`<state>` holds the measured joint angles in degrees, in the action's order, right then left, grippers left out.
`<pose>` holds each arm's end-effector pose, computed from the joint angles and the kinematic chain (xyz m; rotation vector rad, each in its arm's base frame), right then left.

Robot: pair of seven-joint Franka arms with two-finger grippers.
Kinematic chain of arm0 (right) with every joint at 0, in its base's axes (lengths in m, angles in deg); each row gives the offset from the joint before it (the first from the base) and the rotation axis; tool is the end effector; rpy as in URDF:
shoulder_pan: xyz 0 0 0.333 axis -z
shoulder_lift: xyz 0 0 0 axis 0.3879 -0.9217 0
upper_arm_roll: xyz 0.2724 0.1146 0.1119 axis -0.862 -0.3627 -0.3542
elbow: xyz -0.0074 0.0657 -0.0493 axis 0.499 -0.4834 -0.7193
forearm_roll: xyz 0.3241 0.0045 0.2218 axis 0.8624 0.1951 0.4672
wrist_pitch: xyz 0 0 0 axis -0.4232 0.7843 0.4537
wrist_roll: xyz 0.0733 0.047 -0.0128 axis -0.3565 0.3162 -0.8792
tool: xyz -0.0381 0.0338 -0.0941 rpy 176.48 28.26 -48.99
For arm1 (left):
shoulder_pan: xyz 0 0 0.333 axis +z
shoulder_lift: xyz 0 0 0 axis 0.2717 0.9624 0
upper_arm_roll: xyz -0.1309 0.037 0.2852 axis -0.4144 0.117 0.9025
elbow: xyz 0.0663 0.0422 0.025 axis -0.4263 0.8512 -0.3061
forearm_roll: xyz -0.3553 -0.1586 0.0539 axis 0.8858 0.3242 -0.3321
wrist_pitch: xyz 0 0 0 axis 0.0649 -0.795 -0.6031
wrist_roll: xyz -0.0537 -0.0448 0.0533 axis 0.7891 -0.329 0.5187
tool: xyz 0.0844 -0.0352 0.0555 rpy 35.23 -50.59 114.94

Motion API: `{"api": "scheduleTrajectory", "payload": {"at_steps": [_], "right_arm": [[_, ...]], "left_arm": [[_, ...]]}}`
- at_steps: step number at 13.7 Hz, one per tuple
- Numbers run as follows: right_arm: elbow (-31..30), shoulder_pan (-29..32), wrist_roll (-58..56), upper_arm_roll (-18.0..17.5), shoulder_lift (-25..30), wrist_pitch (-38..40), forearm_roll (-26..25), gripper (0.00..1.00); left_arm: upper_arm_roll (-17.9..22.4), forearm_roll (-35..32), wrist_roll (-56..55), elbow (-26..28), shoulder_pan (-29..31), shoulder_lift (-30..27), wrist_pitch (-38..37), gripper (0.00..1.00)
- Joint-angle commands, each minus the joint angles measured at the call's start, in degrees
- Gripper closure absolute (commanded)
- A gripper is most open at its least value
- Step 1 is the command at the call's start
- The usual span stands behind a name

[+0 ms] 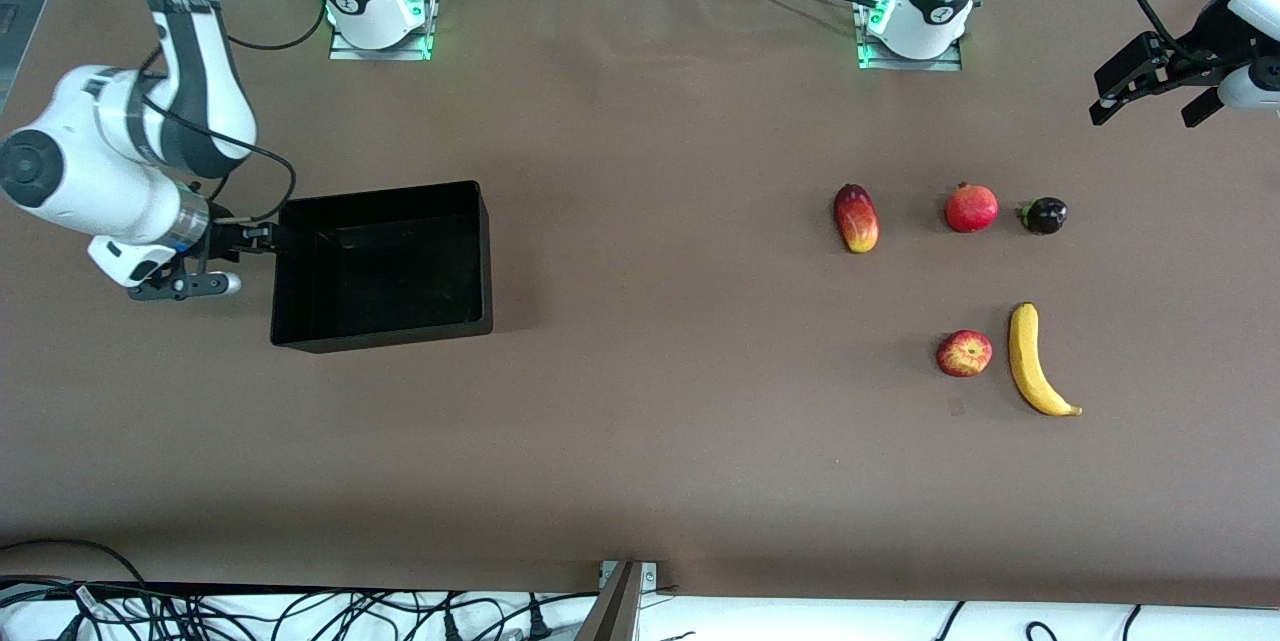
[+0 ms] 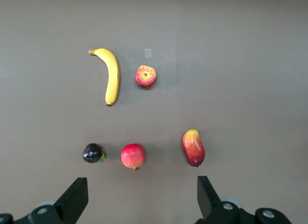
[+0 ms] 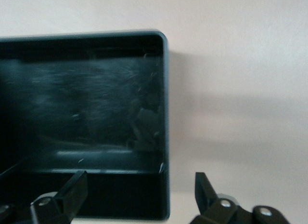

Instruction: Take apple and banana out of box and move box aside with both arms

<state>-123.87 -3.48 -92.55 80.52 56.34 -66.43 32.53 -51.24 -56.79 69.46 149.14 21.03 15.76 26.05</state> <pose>0.5805 -0.0206 0.3650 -3.0873 -0.1528 0.2028 0.5027 -0.0141 0.6489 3.1247 0.0039 0.0759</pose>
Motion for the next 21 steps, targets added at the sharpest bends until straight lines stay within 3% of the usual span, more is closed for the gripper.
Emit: {"api": "scheduleTrajectory", "payload": {"at_steps": [1, 4, 9, 11, 13, 15, 16, 18, 21], "right_arm": [[11.60, -0.33, -0.58, 0.52, 0.08, 11.30, -0.78, 0.00], [24.34, -0.59, -0.49, 0.17, -1.15, 23.70, -4.12, 0.00], [32.01, 3.52, -1.46, 4.74, -1.68, 24.86, -2.90, 0.00], [32.46, 7.56, -1.29, -1.29, 0.85, 26.62, -3.76, 0.00], [31.85, 10.47, -0.49, -7.27, 3.23, 29.78, -8.05, 0.00], [26.52, 20.80, 1.86, -18.84, 7.53, 28.05, -9.22, 0.00], [23.09, 23.72, 4.14, -22.38, 9.72, 25.34, -9.31, 0.00], [16.32, 27.78, 7.06, -27.41, 14.03, 18.92, -9.39, 0.00], [15.76, 29.46, 6.54, -29.18, 14.67, 19.67, -11.22, 0.00]], "left_arm": [[0.13, 1.18, 0.93, 0.95, 0.01, -1.15, -0.33, 0.00], [0.13, 1.18, 0.85, 0.95, 0.01, -0.97, -0.24, 0.00], [0.13, 1.18, 0.23, 0.86, -0.07, -0.89, -0.16, 0.00], [0.22, 1.18, 0.14, 0.86, -0.07, -0.80, -0.16, 0.00], [0.22, 1.18, 0.14, 0.86, -0.07, -0.80, -0.16, 0.00], [0.22, 1.27, 0.05, 0.86, -0.07, -0.71, -0.16, 0.00], [0.22, 1.27, 0.05, 0.86, -0.07, -0.71, -0.16, 0.00], [0.13, 1.27, -0.03, 0.86, 0.01, -0.62, -0.07, 0.00], [0.22, 1.36, -0.03, 0.86, 0.01, -0.62, 0.02, 0.00]]}}
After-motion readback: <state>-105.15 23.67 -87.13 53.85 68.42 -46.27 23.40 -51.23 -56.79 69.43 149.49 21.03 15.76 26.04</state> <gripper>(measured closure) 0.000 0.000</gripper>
